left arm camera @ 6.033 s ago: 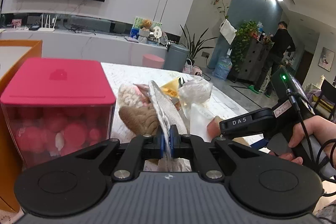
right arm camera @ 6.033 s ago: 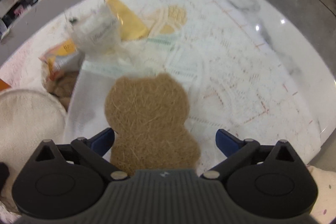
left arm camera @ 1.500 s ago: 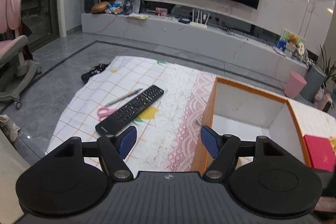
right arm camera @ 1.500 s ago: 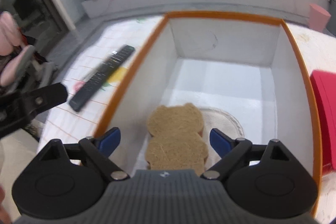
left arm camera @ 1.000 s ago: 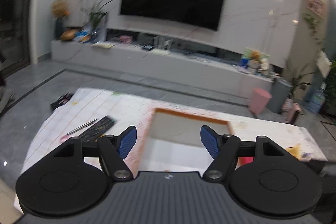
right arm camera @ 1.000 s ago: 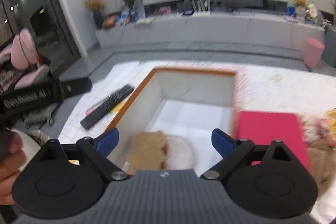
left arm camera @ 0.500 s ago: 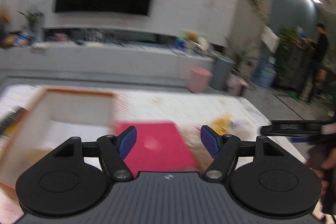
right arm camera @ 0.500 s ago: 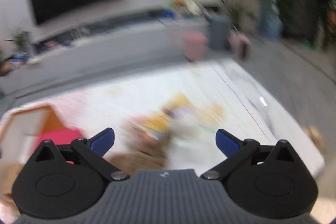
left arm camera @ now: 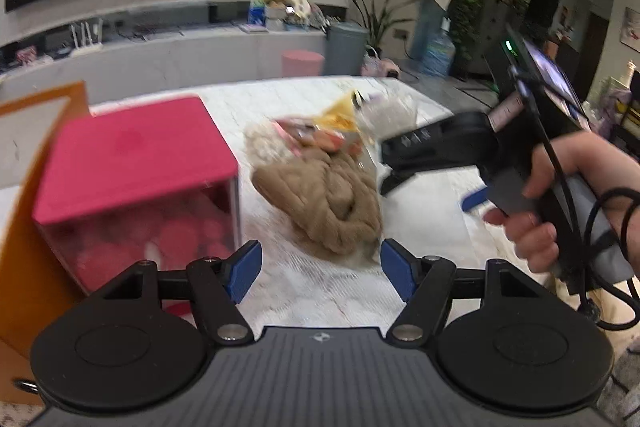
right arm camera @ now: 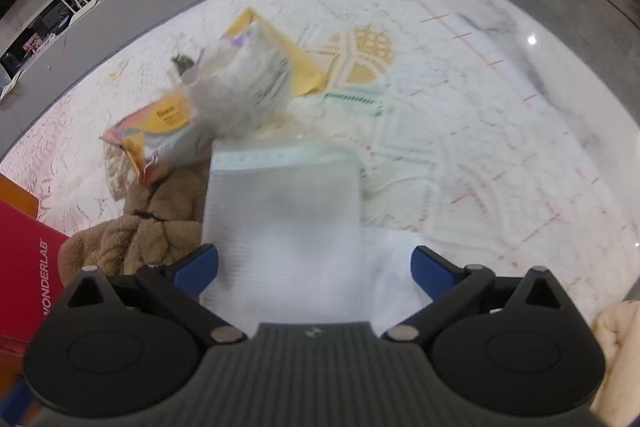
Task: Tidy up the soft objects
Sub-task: 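Move the right tool back to the table and grasp the clear mesh bag, then lift the mesh bag with the right tool while the left tool grasps the brown knotted towel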
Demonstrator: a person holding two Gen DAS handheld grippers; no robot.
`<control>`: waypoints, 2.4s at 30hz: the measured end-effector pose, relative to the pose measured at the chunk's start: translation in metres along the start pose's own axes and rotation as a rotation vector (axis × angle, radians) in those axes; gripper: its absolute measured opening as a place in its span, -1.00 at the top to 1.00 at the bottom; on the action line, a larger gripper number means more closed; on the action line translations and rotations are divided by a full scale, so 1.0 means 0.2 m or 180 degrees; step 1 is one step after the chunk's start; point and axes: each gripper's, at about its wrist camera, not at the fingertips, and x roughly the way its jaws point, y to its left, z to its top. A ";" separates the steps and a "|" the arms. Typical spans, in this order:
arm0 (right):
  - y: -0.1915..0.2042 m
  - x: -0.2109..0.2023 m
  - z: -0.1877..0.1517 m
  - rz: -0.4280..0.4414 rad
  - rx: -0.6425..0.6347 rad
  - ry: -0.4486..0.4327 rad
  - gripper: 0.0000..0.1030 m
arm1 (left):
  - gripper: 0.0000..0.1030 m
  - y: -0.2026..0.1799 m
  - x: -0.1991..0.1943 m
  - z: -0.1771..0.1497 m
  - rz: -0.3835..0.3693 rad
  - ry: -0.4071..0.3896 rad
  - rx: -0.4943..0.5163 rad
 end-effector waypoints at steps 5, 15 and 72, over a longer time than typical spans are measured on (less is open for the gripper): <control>0.11 -0.01 -0.02 -0.0062 -0.0420 -0.0123 -0.83 | -0.55 0.00 0.03 -0.04 -0.0097 0.0116 0.0020; 0.12 -0.10 -0.03 0.0112 -0.0505 -0.0020 0.83 | -0.55 -0.08 -0.01 -0.09 -0.0095 0.0063 0.0060; -0.40 -0.55 0.09 0.0477 0.0296 -0.0970 0.94 | -0.06 -0.37 0.78 0.41 0.0638 0.1255 0.0872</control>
